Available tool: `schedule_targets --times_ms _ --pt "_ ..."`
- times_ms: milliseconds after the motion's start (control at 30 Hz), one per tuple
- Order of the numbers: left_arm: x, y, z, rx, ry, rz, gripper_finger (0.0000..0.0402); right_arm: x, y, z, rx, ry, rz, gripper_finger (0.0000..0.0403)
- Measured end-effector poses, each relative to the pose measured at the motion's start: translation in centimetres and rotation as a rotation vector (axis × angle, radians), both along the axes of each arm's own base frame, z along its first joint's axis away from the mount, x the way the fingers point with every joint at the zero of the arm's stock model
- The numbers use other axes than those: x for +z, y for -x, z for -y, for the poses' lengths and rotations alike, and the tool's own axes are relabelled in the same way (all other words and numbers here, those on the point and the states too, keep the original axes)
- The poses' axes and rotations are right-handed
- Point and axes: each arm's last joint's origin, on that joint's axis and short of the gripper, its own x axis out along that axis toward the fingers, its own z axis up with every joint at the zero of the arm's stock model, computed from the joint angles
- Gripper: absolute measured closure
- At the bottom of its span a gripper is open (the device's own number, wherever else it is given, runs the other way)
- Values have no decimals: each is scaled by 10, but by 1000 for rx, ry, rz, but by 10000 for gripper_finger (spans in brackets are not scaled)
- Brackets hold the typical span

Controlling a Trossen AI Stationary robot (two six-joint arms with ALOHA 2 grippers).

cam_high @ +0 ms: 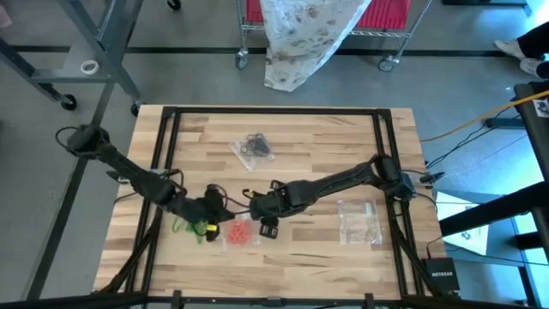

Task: Sort rubber bands
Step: Close the transparent zip bag

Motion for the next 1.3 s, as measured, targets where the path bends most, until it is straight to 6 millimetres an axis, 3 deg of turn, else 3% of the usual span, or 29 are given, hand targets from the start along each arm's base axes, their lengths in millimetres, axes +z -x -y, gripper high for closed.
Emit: schedule_targets --times_ms 333,467,800,1067,1300 --pt "-15 -23 -56 58 117 -130 241 -38 48 10 -139 -120 127 208" --pt "-24 -31 -78 27 140 -176 206 -53 60 13 -164 -168 189 208" --pt "-54 -54 -106 -133 259 -174 196 -63 62 13 -167 -214 284 207" --pt "-72 -63 -106 -229 315 -174 207 -63 62 13 -165 -208 282 207" --pt "-73 -64 -106 -233 307 -164 222 -63 62 14 -181 -172 294 207"
